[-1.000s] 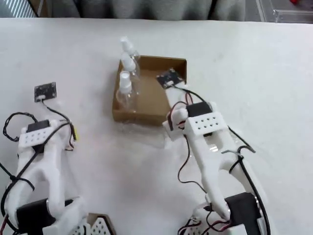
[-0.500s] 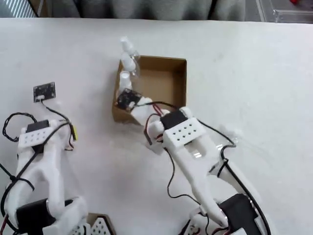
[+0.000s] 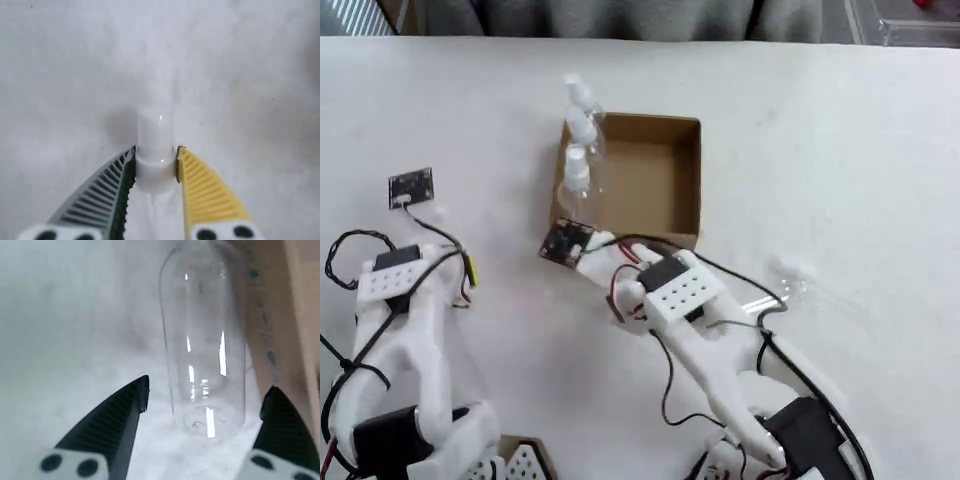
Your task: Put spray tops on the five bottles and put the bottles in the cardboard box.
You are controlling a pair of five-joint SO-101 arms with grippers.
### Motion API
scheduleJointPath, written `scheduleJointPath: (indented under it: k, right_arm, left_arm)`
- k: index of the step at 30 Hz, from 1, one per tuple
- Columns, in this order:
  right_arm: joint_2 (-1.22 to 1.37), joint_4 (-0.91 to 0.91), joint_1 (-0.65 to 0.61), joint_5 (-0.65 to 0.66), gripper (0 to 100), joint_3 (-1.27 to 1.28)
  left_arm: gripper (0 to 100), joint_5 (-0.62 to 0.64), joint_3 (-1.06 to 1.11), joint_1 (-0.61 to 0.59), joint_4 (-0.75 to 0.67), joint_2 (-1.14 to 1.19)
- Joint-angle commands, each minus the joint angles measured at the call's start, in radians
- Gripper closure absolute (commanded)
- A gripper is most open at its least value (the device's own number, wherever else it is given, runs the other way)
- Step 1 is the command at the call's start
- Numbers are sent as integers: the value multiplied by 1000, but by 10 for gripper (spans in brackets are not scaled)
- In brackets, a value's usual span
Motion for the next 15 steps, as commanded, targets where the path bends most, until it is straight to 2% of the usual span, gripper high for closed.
scheduleJointPath:
  k: [1,5,7,12,15]
  right_arm:
    - [-13,-4,-10,5,743,-3]
    - [-13,30,-10,3,920,-8]
    - [-18,54,-10,5,978,-9]
    - [-48,249,-12,-9,981,-74]
    - [-84,369,-2,-98,982,-120]
  left_arm:
    - [980,11,-9,-8,-20,-48]
    - [980,9,-9,-8,-20,-47]
    - [980,9,-8,-8,-28,-47]
    - [980,9,-3,-8,-48,-47]
    - [980,9,-3,-10,-46,-47]
